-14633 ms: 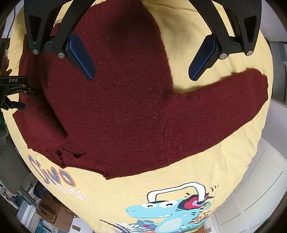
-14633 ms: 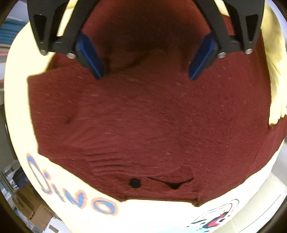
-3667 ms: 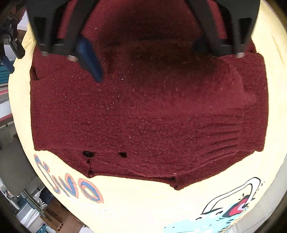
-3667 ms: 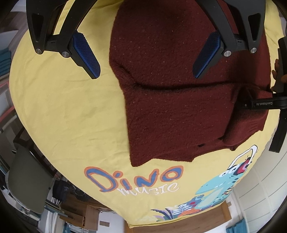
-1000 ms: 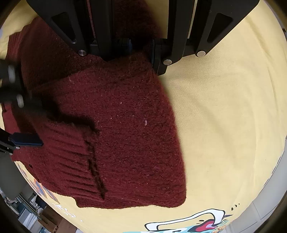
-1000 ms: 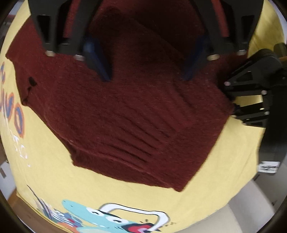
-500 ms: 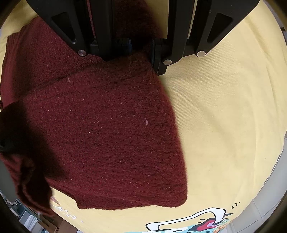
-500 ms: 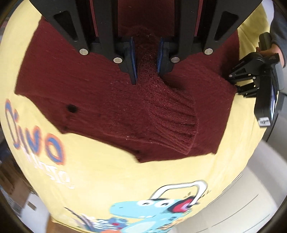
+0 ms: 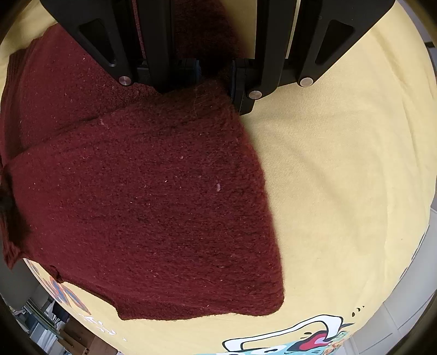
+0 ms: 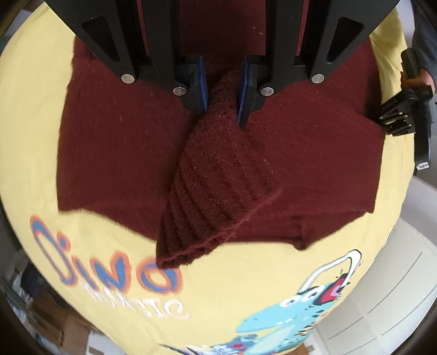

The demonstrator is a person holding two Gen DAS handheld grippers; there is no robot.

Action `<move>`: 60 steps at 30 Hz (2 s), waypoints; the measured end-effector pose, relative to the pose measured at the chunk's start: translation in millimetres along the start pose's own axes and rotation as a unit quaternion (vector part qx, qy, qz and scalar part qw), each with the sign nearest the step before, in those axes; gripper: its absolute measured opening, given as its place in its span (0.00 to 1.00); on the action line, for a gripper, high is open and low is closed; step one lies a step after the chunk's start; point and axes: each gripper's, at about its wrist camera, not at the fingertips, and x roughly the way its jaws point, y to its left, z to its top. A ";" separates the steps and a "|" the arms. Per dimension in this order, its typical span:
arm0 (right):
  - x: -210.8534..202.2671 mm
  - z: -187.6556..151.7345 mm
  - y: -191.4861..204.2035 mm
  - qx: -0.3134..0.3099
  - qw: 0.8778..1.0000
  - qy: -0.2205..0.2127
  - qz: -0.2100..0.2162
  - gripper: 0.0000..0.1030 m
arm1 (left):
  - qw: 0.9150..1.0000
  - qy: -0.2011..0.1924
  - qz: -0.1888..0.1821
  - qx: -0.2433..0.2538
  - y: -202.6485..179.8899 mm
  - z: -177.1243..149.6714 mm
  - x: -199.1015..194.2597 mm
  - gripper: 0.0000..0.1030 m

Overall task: Fold small clothes
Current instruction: 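Grasp the sleeve cuff with the right gripper and lay it across the body, then open the right gripper and withdraw both grippers above the sweater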

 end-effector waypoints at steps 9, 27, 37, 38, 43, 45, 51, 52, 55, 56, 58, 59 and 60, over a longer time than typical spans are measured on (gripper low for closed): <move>-6.3 -23.1 -39.5 0.031 0.997 0.006 -0.070 0.52 | 1.000 0.002 0.006 0.005 -7.9 -0.1 4.9 0.13; 9.5 11.0 -66.3 0.065 0.994 0.036 -0.078 0.67 | 1.000 0.004 0.023 0.014 -15.2 -3.0 19.1 0.13; -6.3 2.9 -44.9 0.030 0.998 0.001 -0.053 0.18 | 0.999 0.005 0.028 0.017 -21.1 -2.7 20.9 0.13; -12.9 1.4 -44.9 0.028 0.998 -0.011 -0.059 0.17 | 0.999 0.006 0.030 0.017 -21.7 -2.5 20.6 0.13; -32.1 -4.3 -50.6 0.014 0.994 -0.041 -0.099 0.16 | 0.998 -0.002 0.048 0.031 -33.0 -5.6 15.5 0.12; -23.0 -3.1 -56.2 0.013 0.994 -0.029 -0.103 0.16 | 0.998 -0.002 0.055 0.037 -35.9 -6.2 17.3 0.13; 1.6 -15.1 -56.9 0.007 0.992 -0.020 -0.125 0.25 | 0.999 0.001 0.033 0.016 -29.8 -4.0 19.8 0.14; 3.1 -14.5 -56.8 0.007 0.990 -0.024 -0.138 0.31 | 0.999 -0.002 0.030 0.014 -29.0 -4.4 19.2 0.14; 0.9 -15.6 -58.7 0.002 0.987 -0.032 -0.155 0.53 | 1.000 -0.011 0.025 0.009 -27.3 -6.8 12.7 0.17; -2.0 -15.3 -60.5 0.003 0.988 -0.034 -0.150 0.58 | 1.000 -0.008 0.026 0.005 -26.7 -7.3 9.8 0.23; -12.0 -17.0 -65.0 0.009 0.989 -0.044 -0.138 0.64 | 0.999 0.000 0.042 -0.006 -25.5 -9.7 2.0 0.51; -19.2 -18.2 -65.8 0.011 0.989 -0.052 -0.138 0.68 | 0.999 -0.003 0.048 -0.006 -25.9 -11.8 -3.1 0.74; -27.5 -19.7 -65.2 0.011 0.988 -0.063 -0.141 0.75 | 0.999 -0.011 0.050 -0.004 -26.4 -15.0 -9.6 0.87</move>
